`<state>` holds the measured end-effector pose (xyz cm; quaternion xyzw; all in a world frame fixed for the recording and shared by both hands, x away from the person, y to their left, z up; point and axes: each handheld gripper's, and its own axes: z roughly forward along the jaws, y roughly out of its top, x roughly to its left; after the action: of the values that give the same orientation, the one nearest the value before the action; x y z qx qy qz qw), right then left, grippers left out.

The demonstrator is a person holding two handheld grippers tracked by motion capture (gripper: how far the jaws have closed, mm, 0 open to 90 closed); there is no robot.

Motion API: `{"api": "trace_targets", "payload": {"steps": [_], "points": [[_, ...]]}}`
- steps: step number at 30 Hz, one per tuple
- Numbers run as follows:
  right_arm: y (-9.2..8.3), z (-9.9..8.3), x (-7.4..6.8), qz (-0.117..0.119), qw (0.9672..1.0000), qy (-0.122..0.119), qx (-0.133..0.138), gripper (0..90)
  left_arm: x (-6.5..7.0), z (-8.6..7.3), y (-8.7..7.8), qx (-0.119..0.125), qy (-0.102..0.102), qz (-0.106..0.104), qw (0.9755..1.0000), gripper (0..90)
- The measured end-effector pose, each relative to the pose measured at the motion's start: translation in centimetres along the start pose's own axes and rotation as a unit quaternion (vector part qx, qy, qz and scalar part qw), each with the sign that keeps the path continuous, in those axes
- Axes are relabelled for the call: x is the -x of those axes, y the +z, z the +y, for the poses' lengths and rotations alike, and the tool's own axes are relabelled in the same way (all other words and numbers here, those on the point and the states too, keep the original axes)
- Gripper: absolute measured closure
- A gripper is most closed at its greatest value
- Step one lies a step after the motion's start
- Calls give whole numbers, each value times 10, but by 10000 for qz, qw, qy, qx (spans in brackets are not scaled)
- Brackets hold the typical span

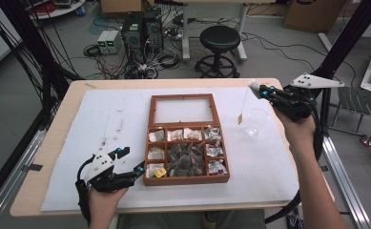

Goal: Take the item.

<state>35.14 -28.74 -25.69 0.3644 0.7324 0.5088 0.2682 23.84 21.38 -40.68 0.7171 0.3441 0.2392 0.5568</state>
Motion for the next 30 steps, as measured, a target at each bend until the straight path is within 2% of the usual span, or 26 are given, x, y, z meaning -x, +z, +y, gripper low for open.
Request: {"api": "trace_targets", "payload": {"steps": [3,8,9,16,17,23,30], "points": [[-8,-7,13,-186,9997,135,51,900,1,0,1,-10,5,-4,10000,255],[-15,-12,25,-353,9990,273,81,900,2,-1,2,-32,7,-13,10000,255],[-16,-15,30,-448,9985,310,61,900,2,-1,3,-43,-5,-17,10000,255],[-16,-29,43,-619,9970,465,-82,900,2,-2,4,-49,-9,-17,10000,256],[-13,-35,47,-647,9964,505,-199,900,2,-3,5,-60,-18,-33,10000,255],[-2,-54,52,-702,9944,645,-459,900,3,-3,7,-84,-6,-53,10000,256],[14,-74,53,-658,9924,759,-704,900,4,-4,8,-109,7,-74,9999,255]]}}
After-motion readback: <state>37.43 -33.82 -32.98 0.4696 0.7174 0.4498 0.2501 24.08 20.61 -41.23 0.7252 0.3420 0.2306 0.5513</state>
